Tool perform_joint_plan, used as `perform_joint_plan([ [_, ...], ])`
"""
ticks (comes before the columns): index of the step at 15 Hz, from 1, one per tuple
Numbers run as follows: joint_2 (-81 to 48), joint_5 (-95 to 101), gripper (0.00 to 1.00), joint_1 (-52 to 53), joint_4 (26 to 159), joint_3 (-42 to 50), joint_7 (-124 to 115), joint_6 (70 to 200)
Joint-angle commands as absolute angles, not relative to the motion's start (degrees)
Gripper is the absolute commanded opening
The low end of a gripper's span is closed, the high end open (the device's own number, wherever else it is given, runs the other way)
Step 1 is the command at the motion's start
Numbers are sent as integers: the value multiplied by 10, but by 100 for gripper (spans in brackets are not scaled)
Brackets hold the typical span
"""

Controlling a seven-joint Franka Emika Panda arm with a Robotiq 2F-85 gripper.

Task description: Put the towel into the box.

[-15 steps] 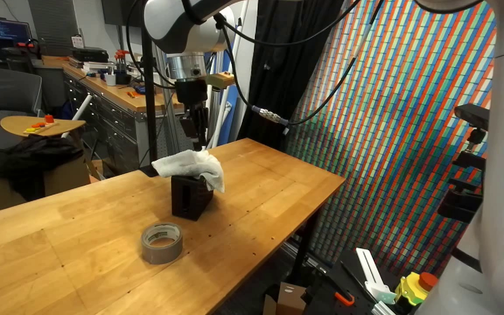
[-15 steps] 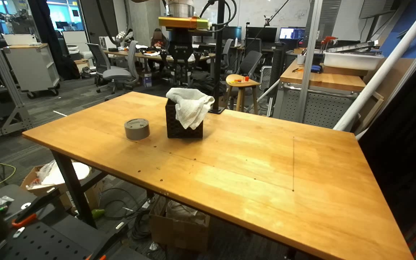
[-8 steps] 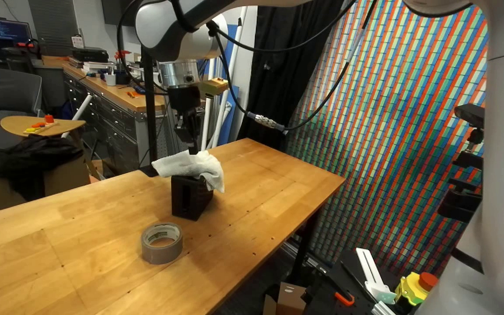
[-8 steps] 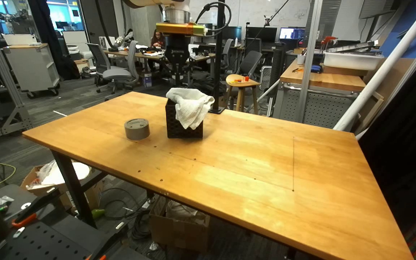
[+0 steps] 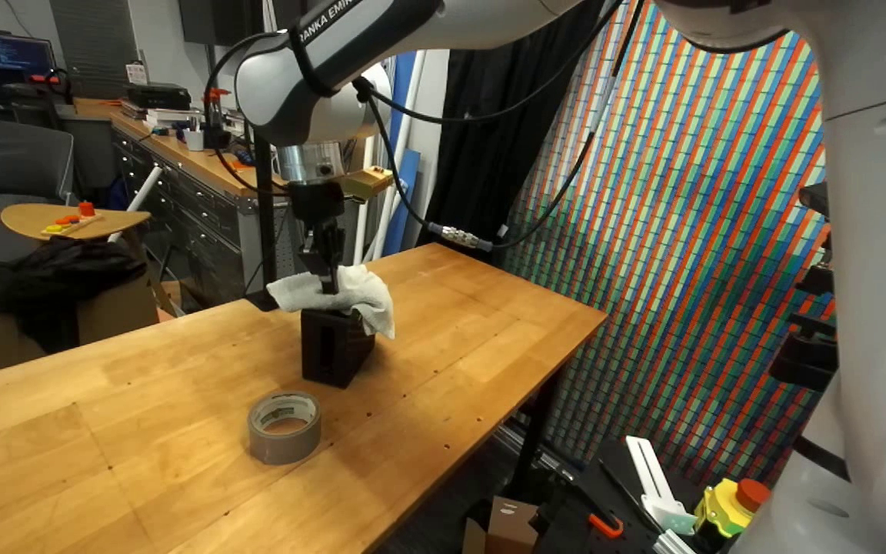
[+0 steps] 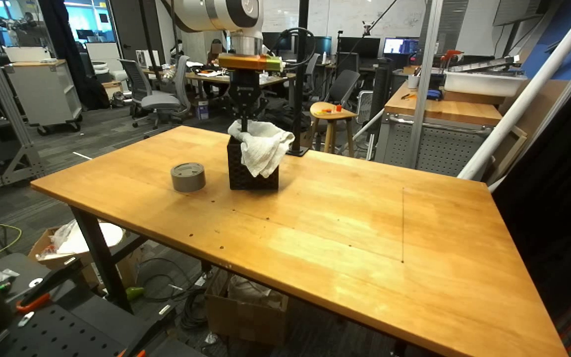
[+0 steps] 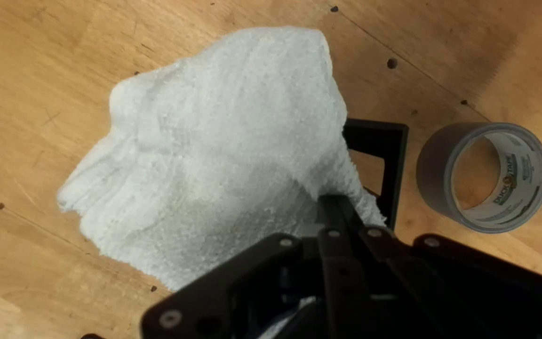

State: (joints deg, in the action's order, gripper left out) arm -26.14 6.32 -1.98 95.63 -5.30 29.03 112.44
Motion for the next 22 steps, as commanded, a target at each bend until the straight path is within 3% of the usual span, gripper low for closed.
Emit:
perform_joint_plan([
  [1,-282,40,3,-34,944,-55,315,1144],
  [17,-407,-63,3,-89,898,-67,406,1084],
  [22,-393,-58,3,-87,887,-59,403,1058],
])
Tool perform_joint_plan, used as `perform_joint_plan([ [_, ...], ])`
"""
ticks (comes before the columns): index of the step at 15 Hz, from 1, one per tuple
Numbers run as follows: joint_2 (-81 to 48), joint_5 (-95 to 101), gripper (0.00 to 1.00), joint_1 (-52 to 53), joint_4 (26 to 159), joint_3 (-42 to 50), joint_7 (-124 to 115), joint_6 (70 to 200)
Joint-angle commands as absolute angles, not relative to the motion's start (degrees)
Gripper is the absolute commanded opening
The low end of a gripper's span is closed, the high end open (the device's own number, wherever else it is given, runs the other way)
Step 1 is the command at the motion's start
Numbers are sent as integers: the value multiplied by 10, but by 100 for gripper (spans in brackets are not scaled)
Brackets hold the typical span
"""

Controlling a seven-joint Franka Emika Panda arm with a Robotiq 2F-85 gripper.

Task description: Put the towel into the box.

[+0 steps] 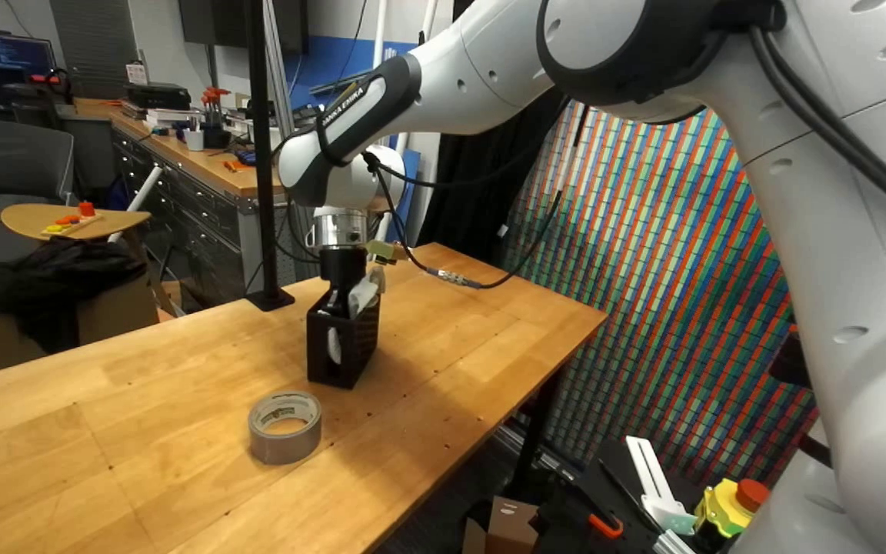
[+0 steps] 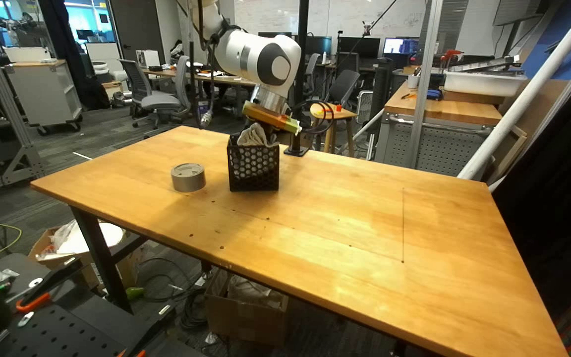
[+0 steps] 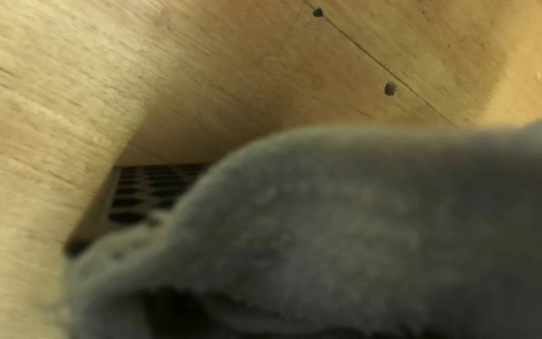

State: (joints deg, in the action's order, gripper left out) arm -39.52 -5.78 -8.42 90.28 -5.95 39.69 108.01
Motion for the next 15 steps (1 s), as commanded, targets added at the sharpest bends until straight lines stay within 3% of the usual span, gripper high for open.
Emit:
perform_joint_plan([
  [1,-383,-53,3,-85,891,-56,399,1056],
  [15,-225,0,3,-66,965,-37,349,1065],
])
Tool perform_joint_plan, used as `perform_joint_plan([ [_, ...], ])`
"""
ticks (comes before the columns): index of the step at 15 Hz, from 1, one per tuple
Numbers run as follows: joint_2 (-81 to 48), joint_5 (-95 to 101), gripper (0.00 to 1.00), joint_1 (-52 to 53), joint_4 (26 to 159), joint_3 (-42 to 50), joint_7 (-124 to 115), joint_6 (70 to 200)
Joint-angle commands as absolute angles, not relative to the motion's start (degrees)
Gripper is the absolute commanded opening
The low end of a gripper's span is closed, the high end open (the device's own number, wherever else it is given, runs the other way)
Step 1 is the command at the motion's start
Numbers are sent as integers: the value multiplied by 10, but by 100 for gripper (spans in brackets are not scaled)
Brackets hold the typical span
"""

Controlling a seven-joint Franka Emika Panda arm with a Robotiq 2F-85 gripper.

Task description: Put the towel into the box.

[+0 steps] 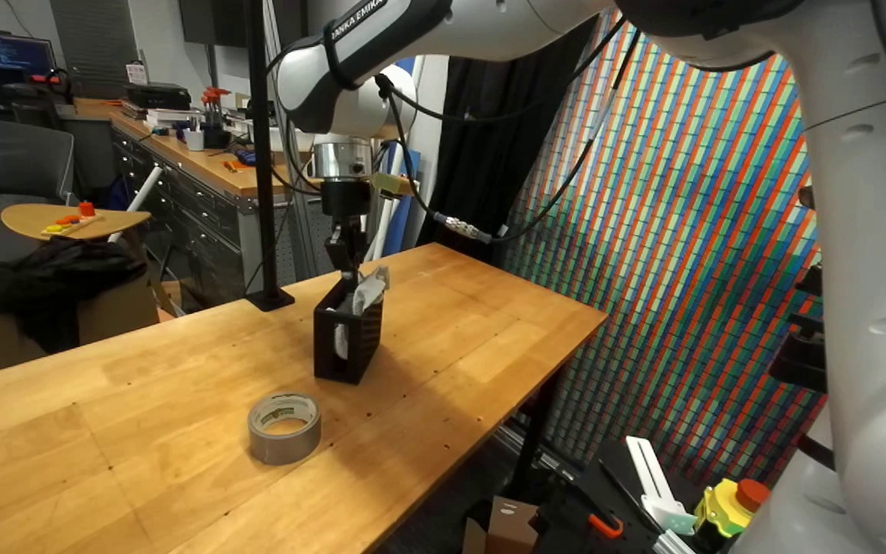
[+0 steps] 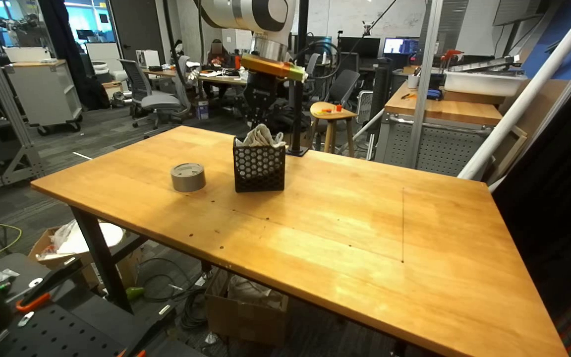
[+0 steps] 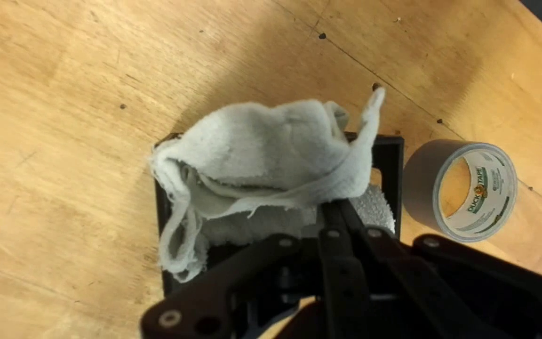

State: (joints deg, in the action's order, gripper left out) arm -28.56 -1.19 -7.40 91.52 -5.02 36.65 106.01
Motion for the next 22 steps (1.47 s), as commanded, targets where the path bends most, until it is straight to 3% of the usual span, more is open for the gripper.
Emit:
perform_joint_plan([
  [1,-207,1,3,-68,982,-34,344,1071],
  [10,-104,0,3,-67,1090,-6,321,1098],
  [22,-164,4,3,-49,1052,-17,343,1101],
])
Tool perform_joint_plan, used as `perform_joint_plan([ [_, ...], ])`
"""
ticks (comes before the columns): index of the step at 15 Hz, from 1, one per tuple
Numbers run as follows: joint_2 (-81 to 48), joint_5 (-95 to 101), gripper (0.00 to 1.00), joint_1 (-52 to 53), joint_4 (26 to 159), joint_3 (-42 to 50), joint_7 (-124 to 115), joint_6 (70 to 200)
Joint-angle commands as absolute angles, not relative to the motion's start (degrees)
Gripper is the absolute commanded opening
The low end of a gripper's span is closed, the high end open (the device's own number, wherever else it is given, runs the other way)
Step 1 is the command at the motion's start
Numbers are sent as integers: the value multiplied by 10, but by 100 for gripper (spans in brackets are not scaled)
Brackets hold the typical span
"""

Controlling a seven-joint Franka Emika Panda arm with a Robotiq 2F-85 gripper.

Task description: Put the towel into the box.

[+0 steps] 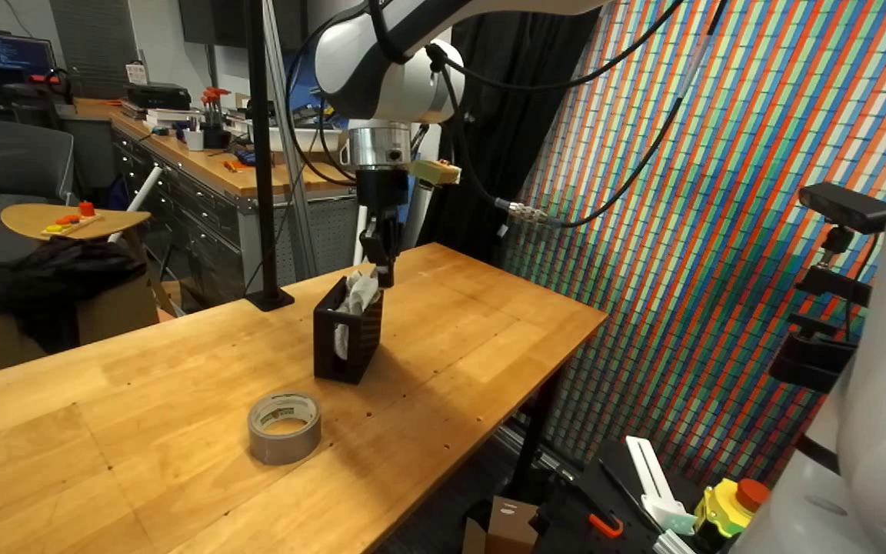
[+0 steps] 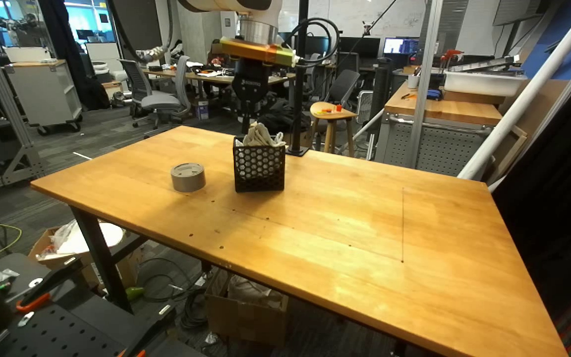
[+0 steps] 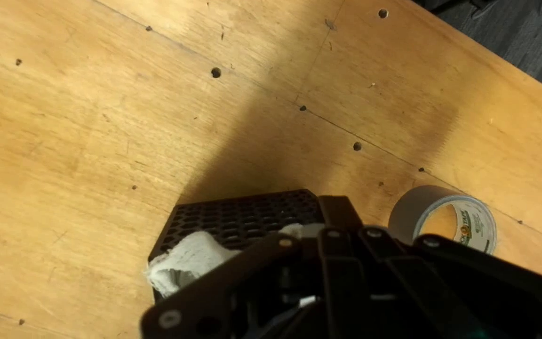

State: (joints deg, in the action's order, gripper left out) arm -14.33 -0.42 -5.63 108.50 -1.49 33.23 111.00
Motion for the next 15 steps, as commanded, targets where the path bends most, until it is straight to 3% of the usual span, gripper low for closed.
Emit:
perform_joint_plan([
  [1,-171,5,3,-48,1043,-18,346,1099],
  [15,-281,-8,3,-59,912,-28,426,1074],
])
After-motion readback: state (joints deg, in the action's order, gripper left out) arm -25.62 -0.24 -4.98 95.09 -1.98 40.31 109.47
